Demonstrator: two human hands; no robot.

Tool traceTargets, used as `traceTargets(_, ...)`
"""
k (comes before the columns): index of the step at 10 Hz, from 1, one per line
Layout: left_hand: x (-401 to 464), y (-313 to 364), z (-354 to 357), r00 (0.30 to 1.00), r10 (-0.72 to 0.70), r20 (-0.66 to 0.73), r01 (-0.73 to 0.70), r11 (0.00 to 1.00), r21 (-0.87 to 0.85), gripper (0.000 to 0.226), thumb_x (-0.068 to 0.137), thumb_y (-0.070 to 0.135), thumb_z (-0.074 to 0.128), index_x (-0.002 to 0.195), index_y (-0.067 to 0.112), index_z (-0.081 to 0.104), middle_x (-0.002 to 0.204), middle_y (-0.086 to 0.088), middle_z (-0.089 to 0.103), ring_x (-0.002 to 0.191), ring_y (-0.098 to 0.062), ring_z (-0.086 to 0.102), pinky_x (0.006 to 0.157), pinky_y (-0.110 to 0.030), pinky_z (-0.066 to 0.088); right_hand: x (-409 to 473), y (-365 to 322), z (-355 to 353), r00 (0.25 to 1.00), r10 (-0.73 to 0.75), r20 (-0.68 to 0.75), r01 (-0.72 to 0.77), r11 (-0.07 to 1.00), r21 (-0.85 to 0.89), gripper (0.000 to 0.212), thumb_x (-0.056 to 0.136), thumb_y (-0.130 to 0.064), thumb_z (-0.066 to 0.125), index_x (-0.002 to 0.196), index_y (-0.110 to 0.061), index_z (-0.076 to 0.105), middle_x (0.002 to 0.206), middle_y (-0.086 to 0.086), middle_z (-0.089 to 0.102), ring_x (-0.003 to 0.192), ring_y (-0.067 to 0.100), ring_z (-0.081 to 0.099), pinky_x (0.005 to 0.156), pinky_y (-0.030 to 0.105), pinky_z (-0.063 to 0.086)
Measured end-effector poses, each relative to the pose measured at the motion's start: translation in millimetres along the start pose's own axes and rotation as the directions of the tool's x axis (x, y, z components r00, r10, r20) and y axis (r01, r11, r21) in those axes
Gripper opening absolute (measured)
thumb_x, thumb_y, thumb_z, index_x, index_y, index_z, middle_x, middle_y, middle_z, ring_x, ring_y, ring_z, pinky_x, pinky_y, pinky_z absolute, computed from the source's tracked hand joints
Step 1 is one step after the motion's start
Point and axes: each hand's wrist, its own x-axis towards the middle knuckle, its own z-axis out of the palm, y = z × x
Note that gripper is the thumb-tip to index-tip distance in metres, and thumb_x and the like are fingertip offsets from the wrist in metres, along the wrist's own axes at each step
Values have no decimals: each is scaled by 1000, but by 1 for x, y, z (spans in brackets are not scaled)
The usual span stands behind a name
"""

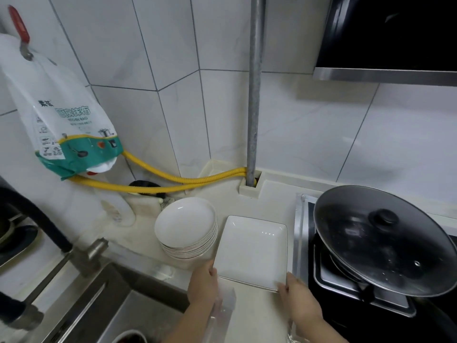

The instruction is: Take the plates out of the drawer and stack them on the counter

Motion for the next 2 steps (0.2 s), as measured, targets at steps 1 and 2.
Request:
traceTargets(1,-12,-3,-8,1000,15,-5,-14,987,158,24,94,19,38,98,25,61,100,1,67,91,-20,60,72,-26,43,-7,-8,-4,998,-52,-36,42,973,-229,43,95,-35,42,135,-19,38,138,2,42,127,21,45,100,34,41)
traceTargets(2,-22,4,-20,997,81,-12,-75,963,258,17,92,21,37,91,21,54,101,-2,65,93,-23,60,73,-30,45,-15,-21,-4,981,-186,-58,156,930,-334,53,95,-37,42,143,-22,28,147,-3,34,135,20,35,108,35,31)
